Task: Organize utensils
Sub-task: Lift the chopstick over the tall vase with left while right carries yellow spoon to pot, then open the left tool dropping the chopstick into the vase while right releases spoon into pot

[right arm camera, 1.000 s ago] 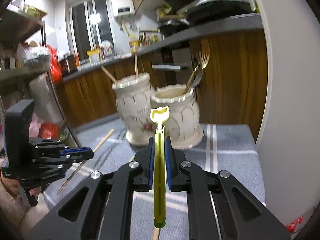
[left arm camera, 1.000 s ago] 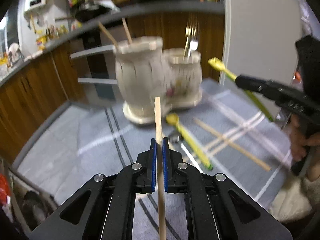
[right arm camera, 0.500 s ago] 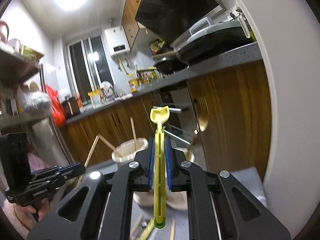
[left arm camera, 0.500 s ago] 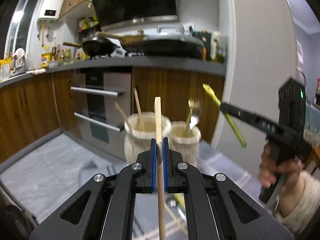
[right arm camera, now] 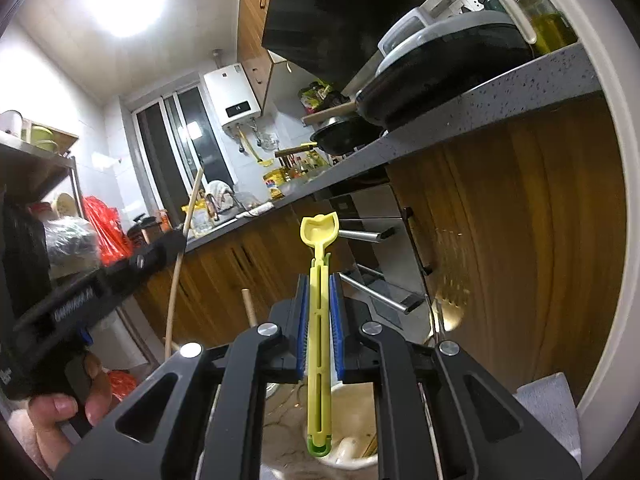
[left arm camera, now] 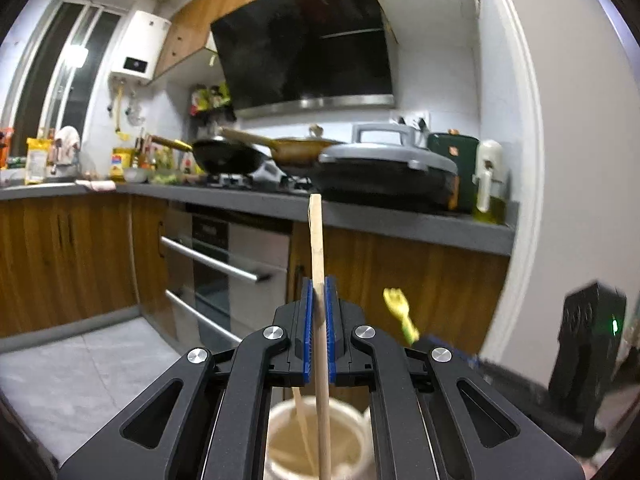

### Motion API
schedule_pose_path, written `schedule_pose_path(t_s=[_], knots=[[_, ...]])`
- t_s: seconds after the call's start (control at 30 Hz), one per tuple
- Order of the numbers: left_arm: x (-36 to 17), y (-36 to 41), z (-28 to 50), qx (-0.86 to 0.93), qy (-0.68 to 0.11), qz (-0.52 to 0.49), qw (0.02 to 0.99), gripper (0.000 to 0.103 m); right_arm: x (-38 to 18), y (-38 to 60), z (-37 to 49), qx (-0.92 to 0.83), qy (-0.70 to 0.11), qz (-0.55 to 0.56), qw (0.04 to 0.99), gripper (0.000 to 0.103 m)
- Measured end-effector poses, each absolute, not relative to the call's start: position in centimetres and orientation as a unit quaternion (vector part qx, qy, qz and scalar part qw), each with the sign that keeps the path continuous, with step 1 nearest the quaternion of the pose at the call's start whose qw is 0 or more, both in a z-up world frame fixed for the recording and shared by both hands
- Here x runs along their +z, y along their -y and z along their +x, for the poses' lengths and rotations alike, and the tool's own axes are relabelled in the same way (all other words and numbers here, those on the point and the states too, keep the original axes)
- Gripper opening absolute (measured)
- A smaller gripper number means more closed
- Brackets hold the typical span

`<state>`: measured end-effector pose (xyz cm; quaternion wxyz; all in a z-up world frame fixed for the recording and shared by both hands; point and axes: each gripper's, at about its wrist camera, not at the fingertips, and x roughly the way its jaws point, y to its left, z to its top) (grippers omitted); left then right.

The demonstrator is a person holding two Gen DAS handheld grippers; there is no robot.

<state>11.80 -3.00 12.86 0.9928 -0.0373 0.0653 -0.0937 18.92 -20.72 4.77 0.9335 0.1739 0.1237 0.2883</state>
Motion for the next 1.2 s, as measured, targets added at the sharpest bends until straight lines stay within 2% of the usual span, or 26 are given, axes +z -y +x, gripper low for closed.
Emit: schedule_pose_path(t_s=[0.3, 0.63, 1.2], knots=[[10.9, 4.3, 14.7, -0.040, -0.042, -0.004, 0.998, 0.006, 2.2, 19.8, 20.4, 0.274, -0.150, 0.159, 0.937, 0.010], [9.3, 3.0, 11.1, -0.064, -0.051, -0.013, 0.997, 0.006, 1.0, 20.0, 20.2, 0.265, -0.164, 0.155, 0.937, 0.010], [6.7, 2.7, 7.0, -0.092, -0.128, -0.008, 0.987, 0.006, 1.1, 21.1, 13.4, 0.215, -0.167, 0.075, 0.959, 0.010]])
